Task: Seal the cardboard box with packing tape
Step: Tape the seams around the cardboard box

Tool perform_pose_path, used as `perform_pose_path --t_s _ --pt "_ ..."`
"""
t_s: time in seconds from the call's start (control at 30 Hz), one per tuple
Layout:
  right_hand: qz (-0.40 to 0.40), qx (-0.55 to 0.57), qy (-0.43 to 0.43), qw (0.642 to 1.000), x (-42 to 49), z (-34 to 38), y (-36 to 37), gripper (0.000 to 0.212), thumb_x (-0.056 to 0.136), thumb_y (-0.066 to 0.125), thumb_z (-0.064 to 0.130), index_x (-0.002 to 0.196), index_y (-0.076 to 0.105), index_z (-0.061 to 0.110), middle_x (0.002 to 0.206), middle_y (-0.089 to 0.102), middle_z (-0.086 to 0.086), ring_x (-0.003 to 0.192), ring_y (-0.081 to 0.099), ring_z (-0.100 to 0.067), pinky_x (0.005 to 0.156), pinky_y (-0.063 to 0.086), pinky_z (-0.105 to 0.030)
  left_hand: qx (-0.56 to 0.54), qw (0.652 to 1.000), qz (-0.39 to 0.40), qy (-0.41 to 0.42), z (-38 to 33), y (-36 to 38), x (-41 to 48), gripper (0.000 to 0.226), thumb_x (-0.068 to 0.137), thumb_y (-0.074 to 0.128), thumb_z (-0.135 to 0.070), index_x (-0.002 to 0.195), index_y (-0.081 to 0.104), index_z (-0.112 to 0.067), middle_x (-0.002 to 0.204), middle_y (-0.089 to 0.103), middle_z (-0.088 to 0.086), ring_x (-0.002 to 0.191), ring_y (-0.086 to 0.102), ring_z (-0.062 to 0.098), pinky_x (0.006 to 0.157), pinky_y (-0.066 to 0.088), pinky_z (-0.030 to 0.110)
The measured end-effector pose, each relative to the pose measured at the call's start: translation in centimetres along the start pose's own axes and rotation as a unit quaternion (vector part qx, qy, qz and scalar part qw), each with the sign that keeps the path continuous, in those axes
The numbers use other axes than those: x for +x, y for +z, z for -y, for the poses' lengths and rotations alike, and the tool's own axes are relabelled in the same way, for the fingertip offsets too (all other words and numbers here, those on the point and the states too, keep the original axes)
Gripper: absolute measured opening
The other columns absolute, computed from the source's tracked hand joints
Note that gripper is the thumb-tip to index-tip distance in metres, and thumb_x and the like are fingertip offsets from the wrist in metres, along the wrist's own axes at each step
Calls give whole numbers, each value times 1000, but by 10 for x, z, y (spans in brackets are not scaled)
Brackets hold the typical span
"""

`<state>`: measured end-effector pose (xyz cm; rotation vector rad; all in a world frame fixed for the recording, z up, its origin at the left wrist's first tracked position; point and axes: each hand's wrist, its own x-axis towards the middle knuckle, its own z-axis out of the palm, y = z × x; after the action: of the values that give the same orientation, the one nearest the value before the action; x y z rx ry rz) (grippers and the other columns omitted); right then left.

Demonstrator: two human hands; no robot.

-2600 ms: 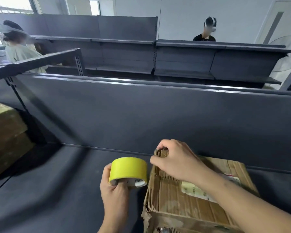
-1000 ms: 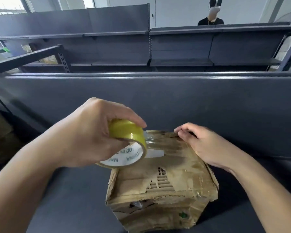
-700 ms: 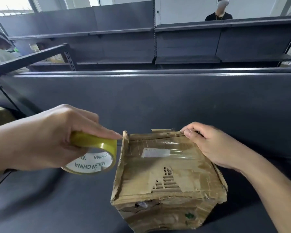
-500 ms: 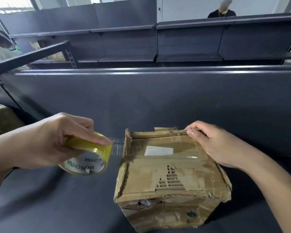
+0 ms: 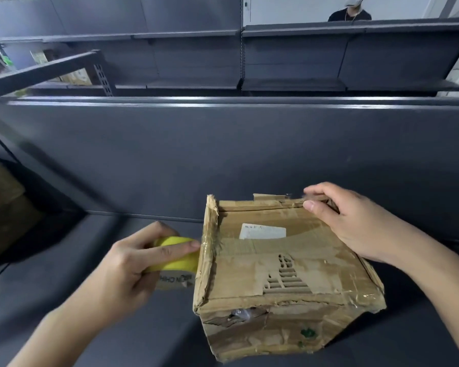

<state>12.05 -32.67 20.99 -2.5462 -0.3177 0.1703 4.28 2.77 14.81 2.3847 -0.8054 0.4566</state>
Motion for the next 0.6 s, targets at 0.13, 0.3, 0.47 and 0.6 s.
perform_pose_path --t_s 0.13,0.3,0.47,0.6 --pt "-111 -99 -45 988 -11 13 -2 69 94 46 57 155 25 34 156 35 19 139 44 -10 103 47 -35 -74 992 -100 -14 -2 30 -7 66 79 53 8 130 70 -30 110 63 2 90 67 23 63 51 28" --pt "-91 -304 -113 942 -18 52 -11 79 91 28 65 159 17 27 160 35 7 136 51 -17 99 50 -36 -132 974 -181 -45 -14 48 -8 45 82 53 -8 118 75 -24 107 64 2 90 66 20 67 46 16" --pt "13 -231 -75 970 5 91 12 85 90 18 76 160 2 30 168 15 5 151 26 -21 119 30 -48 -144 973 -179 -26 -19 56 -4 46 82 55 -7 120 75 -24 106 64 -2 89 67 20 64 52 24" --pt "87 -281 -84 952 10 86 34 99 76 4 86 159 -2 31 167 14 5 150 27 -25 116 28 -56 -156 968 -194 -18 -23 60 0 41 81 55 -6 112 79 -19 101 65 2 84 67 19 61 51 24"
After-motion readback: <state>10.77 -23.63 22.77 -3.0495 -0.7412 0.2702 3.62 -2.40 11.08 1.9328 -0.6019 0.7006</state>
